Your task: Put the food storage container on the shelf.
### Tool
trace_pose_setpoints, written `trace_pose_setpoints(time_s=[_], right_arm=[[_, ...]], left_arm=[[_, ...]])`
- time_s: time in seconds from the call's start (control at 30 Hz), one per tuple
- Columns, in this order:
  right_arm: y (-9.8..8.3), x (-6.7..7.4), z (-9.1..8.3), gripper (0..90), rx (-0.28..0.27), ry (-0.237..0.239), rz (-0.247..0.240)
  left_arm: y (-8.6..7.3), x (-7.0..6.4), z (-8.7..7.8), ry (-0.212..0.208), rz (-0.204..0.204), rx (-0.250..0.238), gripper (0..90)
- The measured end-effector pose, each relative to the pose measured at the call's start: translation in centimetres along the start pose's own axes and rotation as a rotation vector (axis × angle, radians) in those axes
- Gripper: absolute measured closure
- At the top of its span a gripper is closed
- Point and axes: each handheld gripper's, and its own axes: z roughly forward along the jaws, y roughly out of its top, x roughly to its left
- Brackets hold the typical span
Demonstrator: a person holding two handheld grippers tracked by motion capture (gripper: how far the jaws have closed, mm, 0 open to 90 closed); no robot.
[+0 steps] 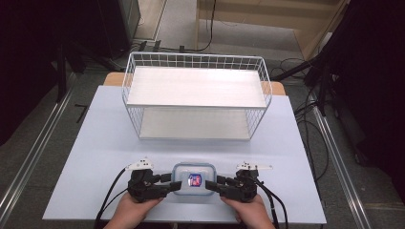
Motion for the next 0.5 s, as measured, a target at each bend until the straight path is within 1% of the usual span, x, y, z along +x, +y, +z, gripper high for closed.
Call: trace_pose_setpoints(time_s=[0.07,0.13,0.23,0.3,0.37,0.4,0.5], right_arm=[[-0.02,0.0,0.01,47.9,-0.001,0.0,0.001],[-0.03,0.03,0.0,48.4,-0.001,-0.002,0.004],[-0.1,0.11,-0.08,49.8,-0.005,-0.003,0.004],[-0.13,0.13,-0.17,50.5,-0.002,-0.001,-0.002],[-0.19,0.14,-0.34,52.3,-0.004,0.005,0.012],[-0.18,0.08,-0.4,52.6,-0.007,0.007,0.012],[-0.23,0.17,-0.44,52.7,-0.013,-0.001,-0.002]], left_arm=[[-0.03,0.12,0.14,-0.012,-0.02,0.0,45.4],[-0.05,0.15,0.11,-0.014,-0.025,0.001,45.7],[-0.19,0.2,-0.13,-0.025,-0.034,-0.002,48.6],[-0.22,0.1,-0.17,-0.024,-0.027,-0.006,49.5],[-0.21,0.07,-0.26,-0.025,-0.021,-0.009,51.1],[-0.22,-0.01,-0.25,-0.025,-0.017,-0.014,51.7],[-0.26,-0.08,-0.2,-0.015,-0.006,-0.024,51.8]])
